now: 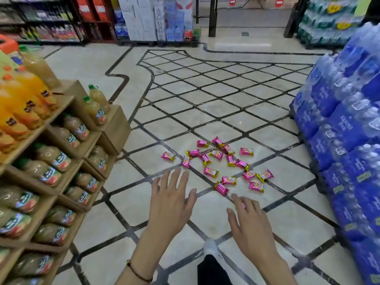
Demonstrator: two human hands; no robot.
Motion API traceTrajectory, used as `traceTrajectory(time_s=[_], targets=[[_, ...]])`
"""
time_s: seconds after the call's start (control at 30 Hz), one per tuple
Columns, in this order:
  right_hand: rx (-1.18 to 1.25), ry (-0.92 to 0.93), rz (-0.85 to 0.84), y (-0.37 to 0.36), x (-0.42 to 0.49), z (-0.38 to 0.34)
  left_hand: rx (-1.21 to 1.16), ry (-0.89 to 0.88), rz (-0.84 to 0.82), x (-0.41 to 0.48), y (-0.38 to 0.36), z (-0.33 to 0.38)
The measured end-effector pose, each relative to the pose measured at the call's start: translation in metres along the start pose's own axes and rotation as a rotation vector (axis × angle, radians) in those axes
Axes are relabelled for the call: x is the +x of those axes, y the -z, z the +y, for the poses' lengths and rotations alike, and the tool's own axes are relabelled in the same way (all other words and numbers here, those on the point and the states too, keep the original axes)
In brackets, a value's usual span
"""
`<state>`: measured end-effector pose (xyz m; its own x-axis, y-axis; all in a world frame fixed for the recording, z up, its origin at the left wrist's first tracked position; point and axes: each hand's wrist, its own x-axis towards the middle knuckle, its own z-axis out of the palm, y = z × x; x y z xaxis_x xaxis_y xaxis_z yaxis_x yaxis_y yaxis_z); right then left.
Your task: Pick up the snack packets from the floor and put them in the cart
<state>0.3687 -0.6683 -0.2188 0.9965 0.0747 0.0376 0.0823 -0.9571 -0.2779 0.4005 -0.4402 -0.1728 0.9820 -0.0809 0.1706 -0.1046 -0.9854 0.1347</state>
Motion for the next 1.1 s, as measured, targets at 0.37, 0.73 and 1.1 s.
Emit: traceTrajectory(time_s=[0.37, 0.73, 1.1], targets=[[-0.046, 0.187, 0.004, 0.000, 0.223, 0.013, 0.029, 0.052, -0.070, 0.187, -0.023, -0.017], [-0.066, 0.162, -0.139, -0.054, 0.369, -0.023, -0.041, -0.019, -0.078, 0.331, -0.086, -0.096], [-0.115, 0.050, -0.146, -0.083, 0.507, -0.067, -0.094, -0.143, -0.094, 0.500, -0.129, -0.175]])
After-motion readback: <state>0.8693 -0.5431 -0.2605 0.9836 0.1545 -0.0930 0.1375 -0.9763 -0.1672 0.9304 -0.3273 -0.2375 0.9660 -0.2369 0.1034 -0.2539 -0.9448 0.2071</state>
